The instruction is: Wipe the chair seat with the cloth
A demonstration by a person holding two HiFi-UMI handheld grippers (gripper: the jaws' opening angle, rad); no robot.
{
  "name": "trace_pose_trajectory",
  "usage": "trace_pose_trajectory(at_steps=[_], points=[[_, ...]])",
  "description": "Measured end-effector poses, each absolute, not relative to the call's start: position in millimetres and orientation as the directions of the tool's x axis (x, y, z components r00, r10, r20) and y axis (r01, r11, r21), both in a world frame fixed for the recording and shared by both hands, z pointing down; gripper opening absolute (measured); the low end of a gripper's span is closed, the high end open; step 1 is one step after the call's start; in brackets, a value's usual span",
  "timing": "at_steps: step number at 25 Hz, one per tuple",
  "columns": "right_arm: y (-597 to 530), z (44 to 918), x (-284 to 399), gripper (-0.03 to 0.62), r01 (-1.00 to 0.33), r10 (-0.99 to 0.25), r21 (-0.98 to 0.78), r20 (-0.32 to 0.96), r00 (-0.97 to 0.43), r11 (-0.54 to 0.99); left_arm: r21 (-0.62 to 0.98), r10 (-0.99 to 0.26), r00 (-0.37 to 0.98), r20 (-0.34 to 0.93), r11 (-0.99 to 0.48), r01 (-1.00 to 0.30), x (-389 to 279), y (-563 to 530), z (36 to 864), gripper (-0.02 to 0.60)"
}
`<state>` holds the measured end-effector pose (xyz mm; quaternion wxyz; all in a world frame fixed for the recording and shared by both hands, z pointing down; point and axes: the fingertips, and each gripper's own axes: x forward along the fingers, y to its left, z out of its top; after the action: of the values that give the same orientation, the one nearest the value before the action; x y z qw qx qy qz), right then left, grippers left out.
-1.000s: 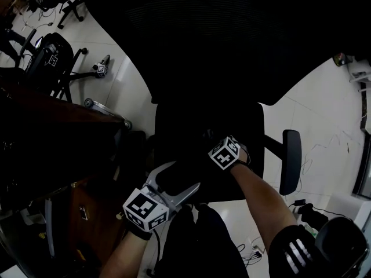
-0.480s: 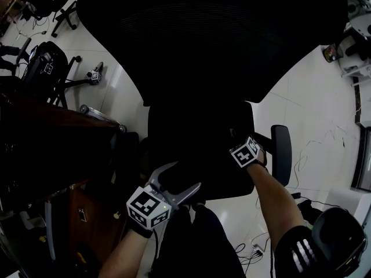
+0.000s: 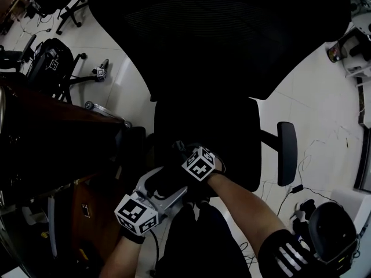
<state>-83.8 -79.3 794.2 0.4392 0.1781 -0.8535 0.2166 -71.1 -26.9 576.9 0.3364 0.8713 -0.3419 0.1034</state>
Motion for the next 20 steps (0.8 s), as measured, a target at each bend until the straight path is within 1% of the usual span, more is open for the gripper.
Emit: trace_pose_trajectory(at_steps=[4,9,13,17,20], points=[[-59,810,-111,0.046,-0.446,-0.065,-0.221,0.838,-0.541,0.868,0.510,-0.533,0.730,0.428,-0.524,-0.682,-81,-20,577,0.362],[-41,833,-84,0.046,-0.412,-0.036,-0.192,0.874,-0.484,0.891,0.528,-0.521,0.741,0.423,-0.524,-0.669,-71,-8,588,0.362],[-33,843,-34,0.046,-0.410,-0.049,-0.139,0.908,-0.416,0.901,0.549,-0.491,0.764,0.418,-0.534,-0.643,-53,-4,590,0.362],[-32,846,39,0.046,-0.490,-0.069,-0.119,0.935,-0.349,0.864,0.565,-0.443,0.797,0.410,-0.563,-0.603,-26,1,593,0.362],[-32,846,97,0.046,-0.521,-0.092,-0.075,0.953,-0.287,0.850,0.573,-0.405,0.823,0.397,-0.591,-0.568,-6,5,591,0.362]])
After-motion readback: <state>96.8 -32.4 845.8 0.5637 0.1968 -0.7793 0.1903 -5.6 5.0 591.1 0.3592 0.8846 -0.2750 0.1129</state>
